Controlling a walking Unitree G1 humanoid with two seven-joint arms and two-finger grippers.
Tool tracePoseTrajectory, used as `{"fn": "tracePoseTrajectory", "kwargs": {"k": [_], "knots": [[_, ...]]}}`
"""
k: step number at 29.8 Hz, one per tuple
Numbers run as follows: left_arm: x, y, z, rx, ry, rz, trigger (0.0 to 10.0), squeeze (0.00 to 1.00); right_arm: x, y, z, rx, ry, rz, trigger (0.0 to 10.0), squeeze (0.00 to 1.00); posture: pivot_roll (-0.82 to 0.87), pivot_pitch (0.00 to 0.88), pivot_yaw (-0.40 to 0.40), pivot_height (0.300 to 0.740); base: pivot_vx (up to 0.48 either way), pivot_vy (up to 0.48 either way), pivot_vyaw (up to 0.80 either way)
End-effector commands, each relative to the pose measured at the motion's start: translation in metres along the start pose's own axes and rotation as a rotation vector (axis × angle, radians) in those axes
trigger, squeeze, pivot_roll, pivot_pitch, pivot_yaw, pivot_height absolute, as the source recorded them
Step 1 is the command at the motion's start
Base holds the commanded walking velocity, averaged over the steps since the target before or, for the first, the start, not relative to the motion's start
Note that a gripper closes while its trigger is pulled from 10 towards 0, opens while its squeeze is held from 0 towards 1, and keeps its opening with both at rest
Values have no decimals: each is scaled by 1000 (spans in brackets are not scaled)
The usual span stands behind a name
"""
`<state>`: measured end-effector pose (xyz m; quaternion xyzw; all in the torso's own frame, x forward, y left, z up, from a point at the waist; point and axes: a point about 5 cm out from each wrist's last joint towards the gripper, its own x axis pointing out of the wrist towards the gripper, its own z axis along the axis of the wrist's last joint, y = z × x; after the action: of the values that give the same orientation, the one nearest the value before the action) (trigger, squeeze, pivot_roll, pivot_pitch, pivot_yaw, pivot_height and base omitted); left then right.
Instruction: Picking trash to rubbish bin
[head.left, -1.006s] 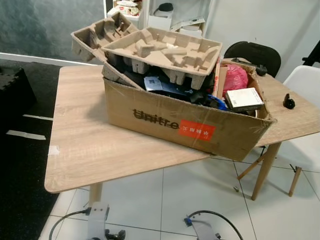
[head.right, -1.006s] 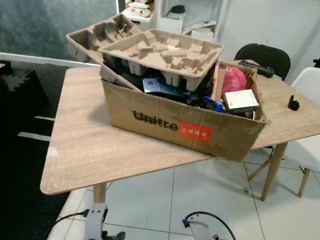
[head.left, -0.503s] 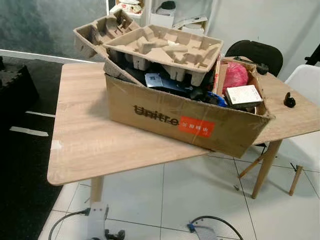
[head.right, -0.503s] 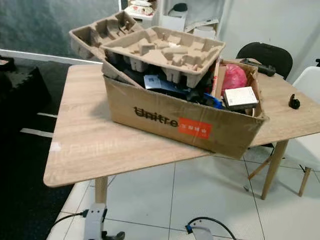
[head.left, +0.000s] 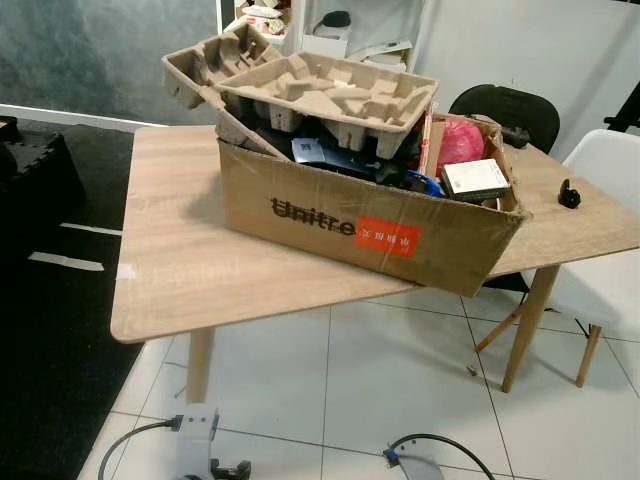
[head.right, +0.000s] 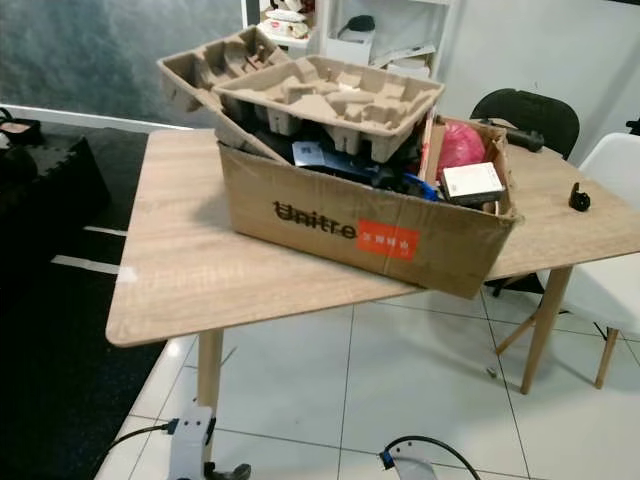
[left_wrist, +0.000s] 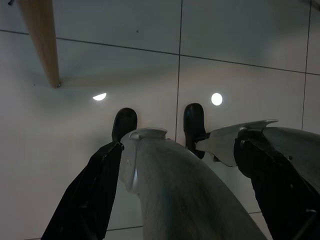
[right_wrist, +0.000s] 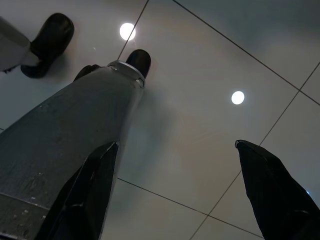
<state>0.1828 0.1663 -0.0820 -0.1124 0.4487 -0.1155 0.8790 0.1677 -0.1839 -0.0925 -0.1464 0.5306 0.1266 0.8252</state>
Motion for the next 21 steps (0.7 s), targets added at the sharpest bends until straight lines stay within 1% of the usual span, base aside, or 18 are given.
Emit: {"fn": "tracePoseTrajectory", "kwargs": {"k": [1,21], "knots": [[-1,-1,-5,-10,16,-3,10000,0,0,2,-5,-15,20,13,10000,0,180,70,-100,740,-304,0,0],[-1,-1,-7,1,24,-10,10000,0,0,3,-2,-20,18,17,10000,0,176,73,-96,740,-308,0,0]]}}
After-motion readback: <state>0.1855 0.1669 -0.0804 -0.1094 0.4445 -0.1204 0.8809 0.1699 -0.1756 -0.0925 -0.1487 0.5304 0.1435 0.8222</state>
